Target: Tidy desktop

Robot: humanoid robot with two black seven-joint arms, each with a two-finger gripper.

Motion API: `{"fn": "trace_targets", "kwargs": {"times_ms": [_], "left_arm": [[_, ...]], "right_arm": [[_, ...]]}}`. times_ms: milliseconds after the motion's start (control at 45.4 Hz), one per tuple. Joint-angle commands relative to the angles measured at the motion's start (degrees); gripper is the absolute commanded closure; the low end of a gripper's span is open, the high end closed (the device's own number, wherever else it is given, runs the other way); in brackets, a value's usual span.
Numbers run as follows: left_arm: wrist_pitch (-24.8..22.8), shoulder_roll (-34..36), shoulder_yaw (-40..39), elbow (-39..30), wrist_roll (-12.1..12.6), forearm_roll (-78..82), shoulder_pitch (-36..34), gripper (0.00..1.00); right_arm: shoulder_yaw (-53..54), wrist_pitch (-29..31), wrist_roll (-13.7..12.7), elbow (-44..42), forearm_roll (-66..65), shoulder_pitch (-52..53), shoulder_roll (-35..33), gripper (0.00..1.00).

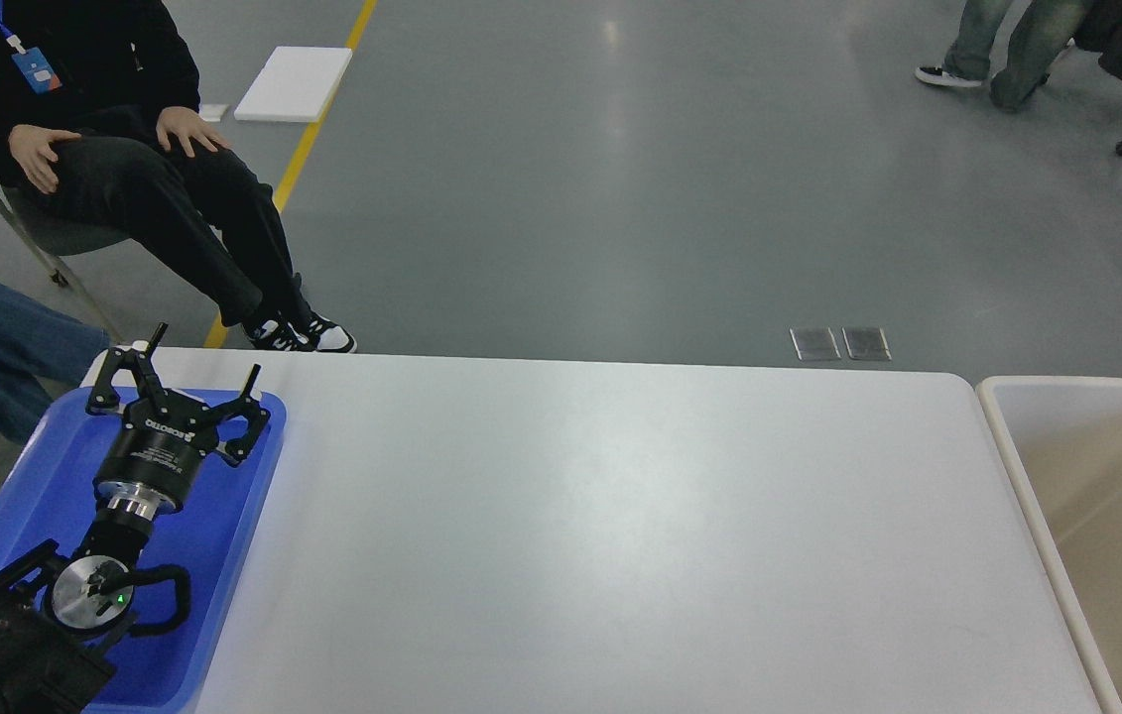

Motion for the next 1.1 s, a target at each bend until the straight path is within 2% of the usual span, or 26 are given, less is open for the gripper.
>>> {"fn": "trace_targets", "kwargs": {"times_ms": [0, 110, 353, 727, 1080], "left_arm": [[0.0, 0.1, 0.0, 0.0, -0.1, 0.0, 0.0, 0.01], [0.0, 0.0, 0.0, 0.0, -0.1, 0.0, 0.0, 0.01], [0.0, 0.1, 0.0, 0.1, -0.1, 0.0, 0.0, 0.01], [0.0, 0.0, 0.0, 0.0, -0.1, 0.0, 0.0, 0.01], [0.0, 0.1, 0.0, 0.0, -0.1, 0.0, 0.0, 0.01]], "right_arm": [[8.9, -5.7, 0.1, -8.4, 0.1, -12.8, 6.2, 1.00], [10.5, -6.3, 0.0, -13.0, 0.1, -16.1, 9.8, 1.00], [10.8, -11.6, 0.2, -22.3, 0.4, -21.7, 16.2, 1.00], [10.8, -20.0, 0.3, -39.5, 10.7, -30.3, 25.4, 1.00], [14.1, -22.6, 0.3, -40.7, 11.6, -31.6, 26.7, 1.00]]}}
